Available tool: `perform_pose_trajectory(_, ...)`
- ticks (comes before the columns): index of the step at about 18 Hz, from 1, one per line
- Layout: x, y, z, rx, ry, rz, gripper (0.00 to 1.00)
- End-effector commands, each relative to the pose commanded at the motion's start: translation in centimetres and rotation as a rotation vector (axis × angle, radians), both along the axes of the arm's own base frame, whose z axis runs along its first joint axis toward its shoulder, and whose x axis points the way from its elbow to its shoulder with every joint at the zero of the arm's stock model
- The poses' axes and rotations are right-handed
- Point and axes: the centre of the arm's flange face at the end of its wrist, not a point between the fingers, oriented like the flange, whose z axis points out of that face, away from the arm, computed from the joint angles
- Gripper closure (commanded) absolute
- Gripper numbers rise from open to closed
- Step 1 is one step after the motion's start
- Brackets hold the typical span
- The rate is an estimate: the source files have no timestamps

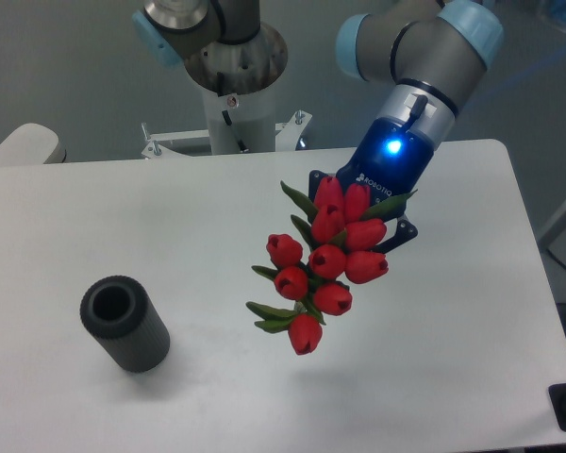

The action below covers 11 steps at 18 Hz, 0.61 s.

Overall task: Place the flowers on the table
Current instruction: 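Carry the red tulip bunch in the gripper, shifting it sideways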

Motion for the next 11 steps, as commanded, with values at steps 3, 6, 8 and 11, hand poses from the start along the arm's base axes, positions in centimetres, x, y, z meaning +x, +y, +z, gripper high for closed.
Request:
perform_pose_trajectory(3,0.1,0.1,-0.1,-0.001,0.007,-0.007,0.68)
perform_pose_trajectory(6,-0.6,-0.5,-0.1,-0.03,0.028,0.022,0.68)
perform_pose_trajectory(8,-0.5,-1.0,0.3,-0.073,0.063,0.053,0.68)
perform_pose_trajectory(11,-0.6,-2.0,0.4,-0.191,0.132,0.131,0.68)
